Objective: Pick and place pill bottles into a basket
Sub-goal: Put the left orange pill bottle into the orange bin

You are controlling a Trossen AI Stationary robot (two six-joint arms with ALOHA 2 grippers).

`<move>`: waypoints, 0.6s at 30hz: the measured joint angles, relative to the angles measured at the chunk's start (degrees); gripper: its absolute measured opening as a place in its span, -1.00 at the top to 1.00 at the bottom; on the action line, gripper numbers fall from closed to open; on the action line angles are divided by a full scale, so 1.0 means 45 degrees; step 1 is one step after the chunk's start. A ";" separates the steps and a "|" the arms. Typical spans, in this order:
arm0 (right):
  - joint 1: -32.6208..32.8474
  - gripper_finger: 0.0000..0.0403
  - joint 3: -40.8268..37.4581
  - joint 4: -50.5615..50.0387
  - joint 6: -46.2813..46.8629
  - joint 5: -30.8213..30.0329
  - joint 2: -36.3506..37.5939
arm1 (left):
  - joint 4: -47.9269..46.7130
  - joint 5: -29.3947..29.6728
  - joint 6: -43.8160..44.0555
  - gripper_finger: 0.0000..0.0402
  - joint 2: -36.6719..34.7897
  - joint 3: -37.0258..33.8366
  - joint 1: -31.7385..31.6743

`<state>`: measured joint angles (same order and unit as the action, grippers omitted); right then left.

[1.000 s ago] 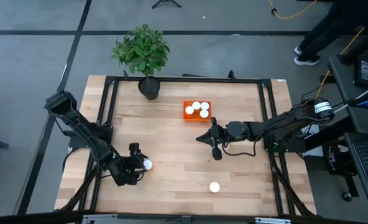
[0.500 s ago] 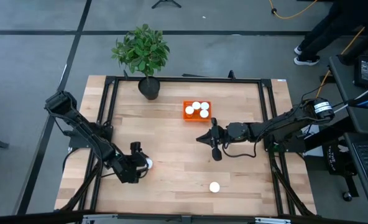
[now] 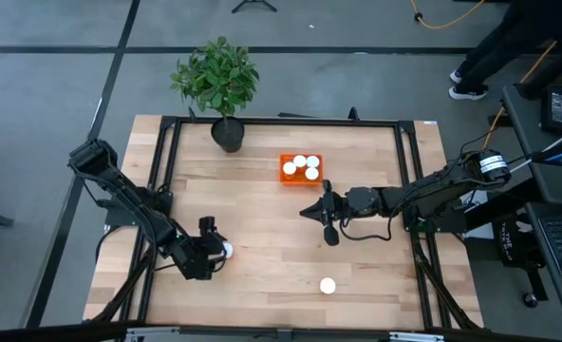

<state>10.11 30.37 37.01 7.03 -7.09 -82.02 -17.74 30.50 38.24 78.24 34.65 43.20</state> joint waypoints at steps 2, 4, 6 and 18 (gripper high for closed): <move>0.0000 0.90 0.0000 0.0000 0.0000 0.0005 0.0000 | 0.0000 -0.0004 -0.0005 -0.30 0.0000 0.0000 0.0000; 0.0000 0.90 0.0000 0.0000 0.0000 0.0005 0.0000 | 0.0000 -0.0006 -0.0003 -0.25 0.0000 0.0000 0.0005; 0.0000 0.90 0.0000 -0.0002 -0.0002 0.0005 0.0000 | 0.0000 -0.0008 -0.0005 -0.20 0.0000 0.0000 0.0005; 0.0000 0.90 0.0000 -0.0005 0.0000 0.0009 0.0005 | 0.0005 -0.0008 -0.0005 -0.03 0.0000 0.0000 0.0005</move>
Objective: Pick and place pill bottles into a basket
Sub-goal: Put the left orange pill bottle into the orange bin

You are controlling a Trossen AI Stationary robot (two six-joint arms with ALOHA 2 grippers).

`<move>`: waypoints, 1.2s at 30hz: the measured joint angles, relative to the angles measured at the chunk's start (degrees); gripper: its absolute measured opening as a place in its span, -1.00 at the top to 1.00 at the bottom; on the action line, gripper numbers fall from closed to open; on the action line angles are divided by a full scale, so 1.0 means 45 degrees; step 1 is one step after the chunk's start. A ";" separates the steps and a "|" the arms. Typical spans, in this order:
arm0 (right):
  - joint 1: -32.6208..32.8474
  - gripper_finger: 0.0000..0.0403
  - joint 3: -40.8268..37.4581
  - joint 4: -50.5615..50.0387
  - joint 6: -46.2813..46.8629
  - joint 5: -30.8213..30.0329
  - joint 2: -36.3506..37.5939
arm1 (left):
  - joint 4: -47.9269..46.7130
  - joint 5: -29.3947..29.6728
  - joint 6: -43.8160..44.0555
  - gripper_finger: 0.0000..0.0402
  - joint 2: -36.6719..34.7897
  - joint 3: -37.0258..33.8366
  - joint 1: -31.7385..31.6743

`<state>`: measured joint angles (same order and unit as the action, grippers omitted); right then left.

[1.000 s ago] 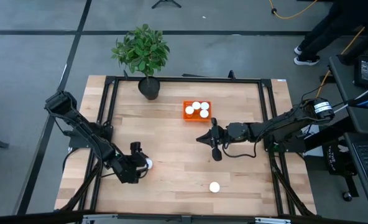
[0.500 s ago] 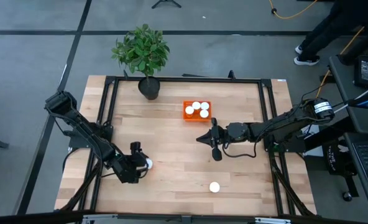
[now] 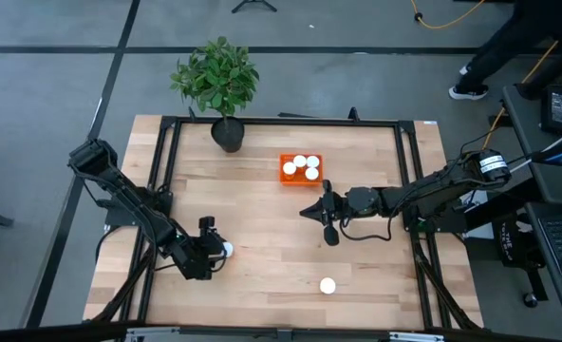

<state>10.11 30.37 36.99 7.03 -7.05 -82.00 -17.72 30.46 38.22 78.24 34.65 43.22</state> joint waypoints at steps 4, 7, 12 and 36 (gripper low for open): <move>0.0000 0.90 0.0000 -0.0003 0.0000 0.0000 0.0000 | 0.0000 0.0000 -0.0027 -0.03 0.0000 0.0000 0.0000; -0.0004 0.90 0.0000 -0.0005 0.0000 0.0000 0.0000 | 0.0004 0.0004 -0.0218 -0.03 0.0000 0.0000 0.0000; 0.0000 0.90 0.0000 -0.0005 0.0000 0.0005 0.0000 | 0.0003 -0.0005 -0.0238 -0.03 0.0000 0.0000 0.0000; -0.0005 0.90 0.0000 -0.0005 0.0001 0.0005 0.0000 | 0.3837 0.1249 -0.3522 -0.03 -0.0005 -0.0010 -0.0361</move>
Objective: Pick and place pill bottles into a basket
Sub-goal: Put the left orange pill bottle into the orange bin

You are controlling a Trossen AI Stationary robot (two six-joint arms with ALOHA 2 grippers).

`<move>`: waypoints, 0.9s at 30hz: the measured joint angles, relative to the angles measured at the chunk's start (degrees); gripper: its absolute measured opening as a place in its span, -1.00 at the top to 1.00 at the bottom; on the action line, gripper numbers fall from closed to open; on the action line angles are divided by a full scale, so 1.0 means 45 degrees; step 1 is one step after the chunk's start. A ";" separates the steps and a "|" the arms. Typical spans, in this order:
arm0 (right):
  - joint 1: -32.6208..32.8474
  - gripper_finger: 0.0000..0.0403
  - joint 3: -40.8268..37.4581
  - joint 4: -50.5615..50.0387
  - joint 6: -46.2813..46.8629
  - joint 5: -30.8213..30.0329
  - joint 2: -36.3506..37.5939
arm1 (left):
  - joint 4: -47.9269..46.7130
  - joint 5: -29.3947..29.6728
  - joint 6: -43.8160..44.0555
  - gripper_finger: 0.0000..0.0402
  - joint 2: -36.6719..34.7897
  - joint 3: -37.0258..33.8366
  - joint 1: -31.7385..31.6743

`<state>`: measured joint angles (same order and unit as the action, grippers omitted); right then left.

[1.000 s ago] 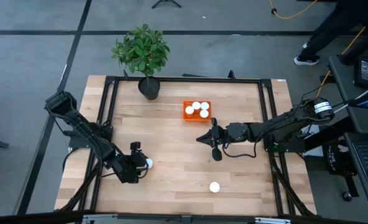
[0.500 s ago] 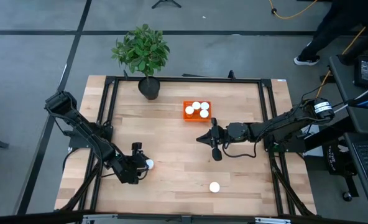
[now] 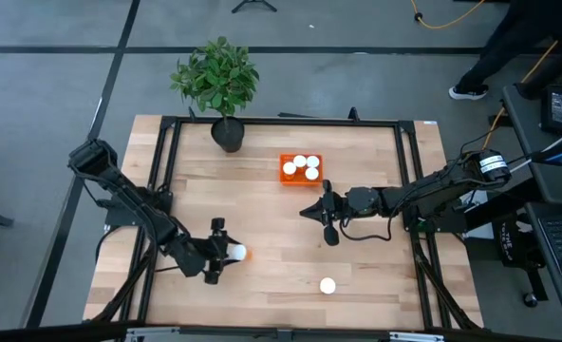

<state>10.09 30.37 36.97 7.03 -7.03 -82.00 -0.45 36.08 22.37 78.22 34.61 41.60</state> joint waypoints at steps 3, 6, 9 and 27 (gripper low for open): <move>0.0000 0.90 0.0000 0.0000 -0.0010 0.0000 0.0000 | 0.1227 0.0121 -0.0967 -0.03 0.0000 0.0000 -0.0347; 0.0000 0.90 0.0000 0.0000 -0.0040 0.0000 0.0000 | 0.2468 0.0097 -0.2125 -0.03 0.0000 0.0004 -0.0780; 0.0005 0.90 0.0000 0.0005 -0.0031 0.0000 0.0000 | 0.3434 0.0091 -0.3215 -0.03 0.0000 0.0005 -0.1306; 0.0000 0.89 0.0000 0.0631 0.0006 -0.0908 0.0000 | 0.6699 -0.4626 -0.6699 -0.03 -0.0005 0.0005 -0.6499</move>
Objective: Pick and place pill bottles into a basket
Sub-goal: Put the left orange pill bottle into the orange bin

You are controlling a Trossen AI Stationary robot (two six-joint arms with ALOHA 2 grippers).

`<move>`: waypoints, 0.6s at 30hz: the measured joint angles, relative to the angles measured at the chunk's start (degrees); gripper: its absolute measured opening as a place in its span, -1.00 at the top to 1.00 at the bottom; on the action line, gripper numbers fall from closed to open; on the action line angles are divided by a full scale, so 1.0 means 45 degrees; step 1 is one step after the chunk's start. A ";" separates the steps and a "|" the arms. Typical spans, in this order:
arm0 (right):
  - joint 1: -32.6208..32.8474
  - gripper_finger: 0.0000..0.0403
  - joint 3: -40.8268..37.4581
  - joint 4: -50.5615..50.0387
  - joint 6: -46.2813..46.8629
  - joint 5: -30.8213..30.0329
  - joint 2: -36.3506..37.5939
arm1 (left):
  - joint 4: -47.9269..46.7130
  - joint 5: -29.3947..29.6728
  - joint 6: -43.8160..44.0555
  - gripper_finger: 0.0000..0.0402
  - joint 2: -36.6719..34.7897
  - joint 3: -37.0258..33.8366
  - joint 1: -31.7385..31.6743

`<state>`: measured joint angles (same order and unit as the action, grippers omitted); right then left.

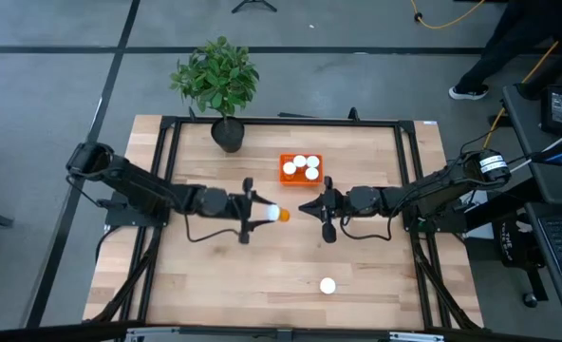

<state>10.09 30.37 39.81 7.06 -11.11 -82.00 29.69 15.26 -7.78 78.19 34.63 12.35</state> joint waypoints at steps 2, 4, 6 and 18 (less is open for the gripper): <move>0.0000 0.89 0.0000 0.0100 -0.0339 0.0006 0.0000 | 0.0135 -0.0588 0.0009 -0.03 0.0000 0.0002 -0.0545; 0.0000 0.89 0.0000 0.0180 -0.0979 0.0103 0.0000 | 0.0119 -0.0994 0.0012 -0.03 0.0000 0.0005 -0.1021; 0.0000 0.89 0.0000 0.0212 -0.1407 0.0313 0.0000 | 0.0121 -0.1192 0.0006 -0.03 0.0000 0.0005 -0.1431; -0.0791 0.89 0.0000 -0.0112 -0.1989 -0.2070 0.0000 | 0.1727 -0.3400 -0.0422 -0.03 0.0826 0.0019 -0.3797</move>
<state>6.53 30.37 39.31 -1.89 -20.43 -82.00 37.47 -0.04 -9.68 81.91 34.72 -4.74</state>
